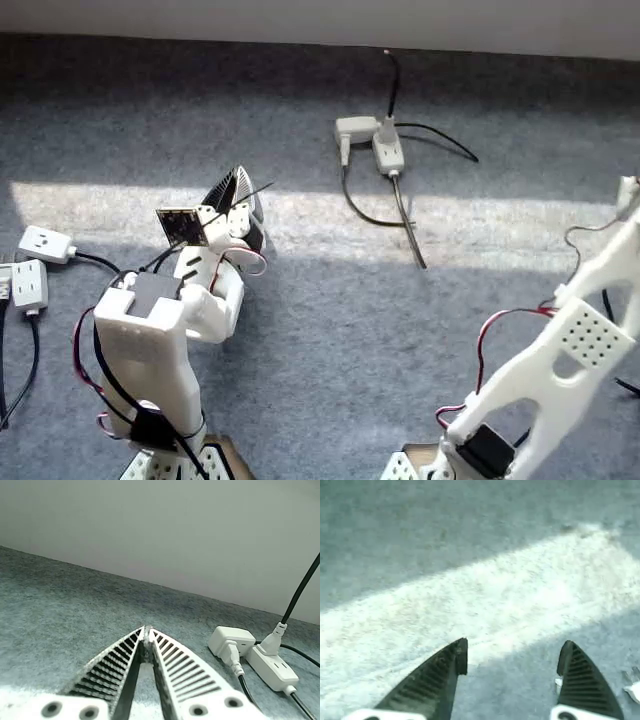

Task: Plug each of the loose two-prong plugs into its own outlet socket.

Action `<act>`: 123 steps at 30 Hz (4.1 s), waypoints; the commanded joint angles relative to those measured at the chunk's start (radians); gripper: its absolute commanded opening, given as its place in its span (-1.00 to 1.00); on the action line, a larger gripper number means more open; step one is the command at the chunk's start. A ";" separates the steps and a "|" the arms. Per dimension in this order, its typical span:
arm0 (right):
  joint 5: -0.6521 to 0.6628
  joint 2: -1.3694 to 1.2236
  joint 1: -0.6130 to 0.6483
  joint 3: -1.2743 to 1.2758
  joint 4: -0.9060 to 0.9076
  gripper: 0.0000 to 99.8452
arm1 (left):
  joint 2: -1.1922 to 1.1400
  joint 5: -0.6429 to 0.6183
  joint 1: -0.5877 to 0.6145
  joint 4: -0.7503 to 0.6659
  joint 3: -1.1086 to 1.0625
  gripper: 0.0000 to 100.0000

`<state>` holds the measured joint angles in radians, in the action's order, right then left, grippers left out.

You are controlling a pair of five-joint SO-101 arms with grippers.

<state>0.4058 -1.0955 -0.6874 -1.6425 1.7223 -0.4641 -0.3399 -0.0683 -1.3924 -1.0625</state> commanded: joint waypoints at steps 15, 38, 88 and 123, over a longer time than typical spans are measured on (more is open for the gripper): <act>0.015 0.076 -0.535 0.341 -0.262 -0.45 | 0.012 0.000 -0.048 -0.018 0.004 -0.99; 0.178 -0.113 -0.598 0.466 -0.357 -0.72 | 0.012 0.000 -0.059 -0.018 0.002 -0.99; 0.052 -0.173 -0.467 0.200 -0.125 -0.98 | 0.012 0.000 -0.064 -0.018 0.001 -0.99; -0.112 -0.214 -0.334 -0.108 -0.143 -0.54 | 0.012 0.000 -0.067 -0.017 0.002 -0.99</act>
<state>0.3015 -1.3073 -0.9989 -1.6471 1.6318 -0.4641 -0.3414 -0.1204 -1.3924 -1.0625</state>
